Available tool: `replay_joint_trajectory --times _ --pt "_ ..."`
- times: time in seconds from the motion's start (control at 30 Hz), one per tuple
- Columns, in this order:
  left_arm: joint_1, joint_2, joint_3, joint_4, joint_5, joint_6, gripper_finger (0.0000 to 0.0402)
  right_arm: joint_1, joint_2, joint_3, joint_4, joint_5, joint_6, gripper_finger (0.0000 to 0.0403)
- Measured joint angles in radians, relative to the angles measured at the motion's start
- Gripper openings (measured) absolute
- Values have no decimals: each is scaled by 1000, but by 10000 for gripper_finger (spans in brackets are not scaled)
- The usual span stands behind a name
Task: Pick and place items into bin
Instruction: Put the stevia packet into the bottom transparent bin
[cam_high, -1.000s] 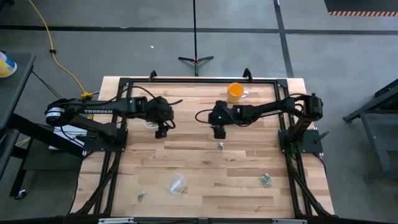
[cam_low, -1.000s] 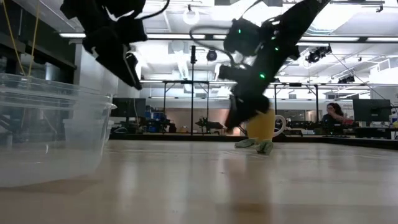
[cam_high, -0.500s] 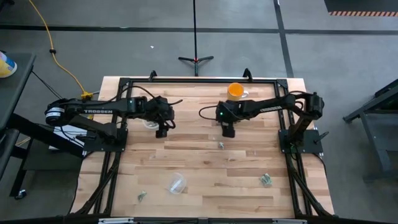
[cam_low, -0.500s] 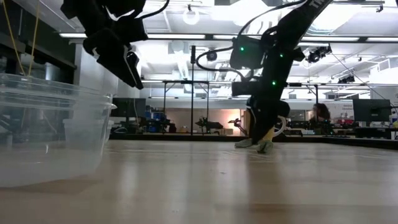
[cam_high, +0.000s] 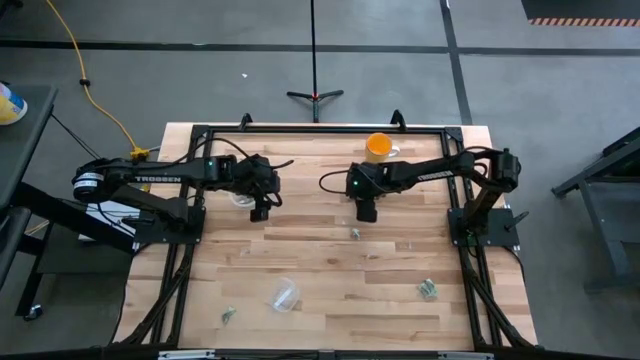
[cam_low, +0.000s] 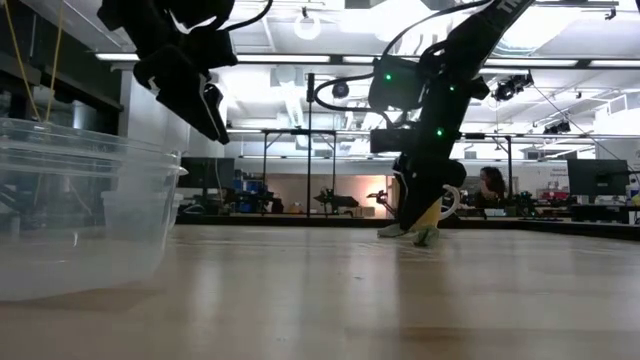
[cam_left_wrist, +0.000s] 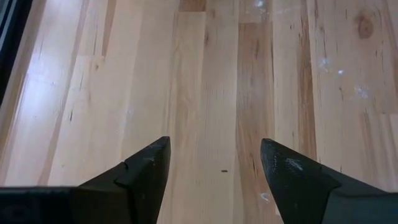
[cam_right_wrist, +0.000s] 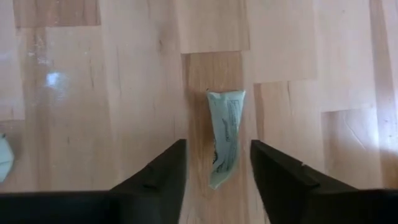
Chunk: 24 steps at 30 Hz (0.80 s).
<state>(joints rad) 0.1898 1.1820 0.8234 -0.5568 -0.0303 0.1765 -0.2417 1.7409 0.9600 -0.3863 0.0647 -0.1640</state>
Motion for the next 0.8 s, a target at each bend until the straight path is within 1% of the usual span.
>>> replay_joint_trajectory --times 0.07,0.17,0.33,0.53,0.6,0.7,0.73,0.8 --pt "0 0 0 0 0 -1 282 0 0 0 -6 -23 0 144" --pt "0 0 0 0 0 -2 282 0 0 0 -6 -22 0 121" --pt "0 0 0 -1 0 -24 282 0 1 0 -11 -5 3 100" --pt "0 0 0 -7 1 -26 282 0 40 0 -9 -11 2 71" --pt "0 0 0 -8 1 -26 282 0 45 1 -9 -11 4 52" --pt "0 0 0 -7 1 -24 282 2 42 1 3 -10 4 13" --pt "0 0 0 -7 1 -23 282 4 39 0 9 -9 2 7" --pt "0 0 0 -6 0 -23 282 12 39 -1 34 -3 -18 10"
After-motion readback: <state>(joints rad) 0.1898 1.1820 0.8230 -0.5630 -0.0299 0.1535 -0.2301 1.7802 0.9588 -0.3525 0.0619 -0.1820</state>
